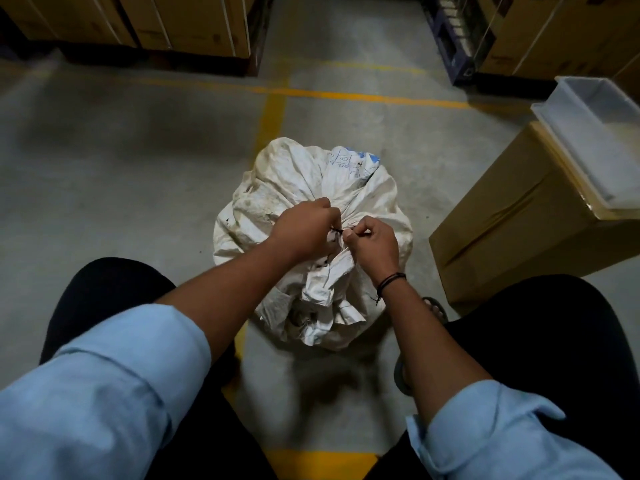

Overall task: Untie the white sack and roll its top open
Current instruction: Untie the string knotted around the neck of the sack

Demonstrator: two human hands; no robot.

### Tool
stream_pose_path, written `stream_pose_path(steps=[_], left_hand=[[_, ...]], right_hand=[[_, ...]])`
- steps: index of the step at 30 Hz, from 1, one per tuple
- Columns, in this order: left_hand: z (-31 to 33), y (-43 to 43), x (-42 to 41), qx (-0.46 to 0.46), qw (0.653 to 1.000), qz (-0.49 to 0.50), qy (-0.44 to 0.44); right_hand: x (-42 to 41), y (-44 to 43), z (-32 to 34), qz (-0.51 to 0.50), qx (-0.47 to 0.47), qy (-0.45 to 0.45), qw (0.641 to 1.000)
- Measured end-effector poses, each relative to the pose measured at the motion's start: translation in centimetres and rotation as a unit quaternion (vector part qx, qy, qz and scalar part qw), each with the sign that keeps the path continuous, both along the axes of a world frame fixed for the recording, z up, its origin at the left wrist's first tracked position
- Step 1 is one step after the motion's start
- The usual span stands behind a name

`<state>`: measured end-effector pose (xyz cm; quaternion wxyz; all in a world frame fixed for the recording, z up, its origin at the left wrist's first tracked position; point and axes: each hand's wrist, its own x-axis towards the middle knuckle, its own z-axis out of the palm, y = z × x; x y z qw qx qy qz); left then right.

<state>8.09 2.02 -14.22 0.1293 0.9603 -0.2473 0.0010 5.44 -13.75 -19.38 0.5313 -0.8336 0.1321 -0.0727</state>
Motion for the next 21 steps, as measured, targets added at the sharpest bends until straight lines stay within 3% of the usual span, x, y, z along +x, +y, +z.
stream_pose_path(steps=[13,21], left_hand=[[-0.6,-0.2,2.2,-0.016,0.992,-0.023,0.126],[-0.4,0.1,4.1,-0.063,0.961,-0.011,0.268]], right_hand=[[-0.9,-0.3,-2.1,-0.054,0.141,0.022,0.988],[-0.8,-0.7,-2.3,-0.010,0.125,0.048,0.991]])
